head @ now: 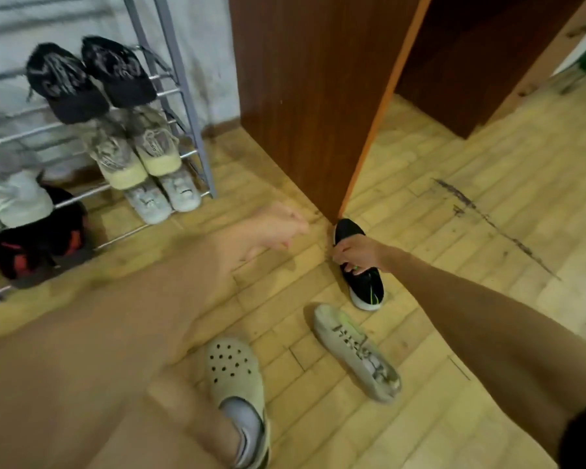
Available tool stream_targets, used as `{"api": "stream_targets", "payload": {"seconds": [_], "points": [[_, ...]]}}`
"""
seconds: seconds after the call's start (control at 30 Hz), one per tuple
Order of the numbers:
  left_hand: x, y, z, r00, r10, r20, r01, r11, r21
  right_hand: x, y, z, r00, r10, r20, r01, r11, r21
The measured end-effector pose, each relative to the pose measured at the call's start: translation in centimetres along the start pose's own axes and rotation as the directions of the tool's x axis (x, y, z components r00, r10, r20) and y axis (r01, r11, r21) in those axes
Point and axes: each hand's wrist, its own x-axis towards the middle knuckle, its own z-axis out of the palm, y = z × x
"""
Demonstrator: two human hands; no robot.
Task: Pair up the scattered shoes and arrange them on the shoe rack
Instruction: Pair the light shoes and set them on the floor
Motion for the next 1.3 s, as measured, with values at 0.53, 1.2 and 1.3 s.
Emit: {"api": "stream_targets", "payload": {"seconds": [0.53, 1.2, 1.3], "points": [[-0.6, -11.0, 8.5, 0.972, -0.218, 0.088, 0.19, 0.949, 0.251, -0.6, 17.7, 14.4, 0.921, 0.389, 0.001, -0.376, 0.893, -0.247], [-6.7, -7.1, -1.9, 0.994, 0.005, -0.112, 0.036, 0.932, 0.36, -5.3, -3.4, 3.3, 0.986, -0.139, -0.095, 0.147, 0.985, 0.084], [-9.9, -6.0, -8.3, 0.963, 0.092, -0.253, 0.012, 0.924, 0.382, -7.3, -11.3, 2.4, 0.958, -0.264, -0.111, 0.271, 0.961, 0.053]]}}
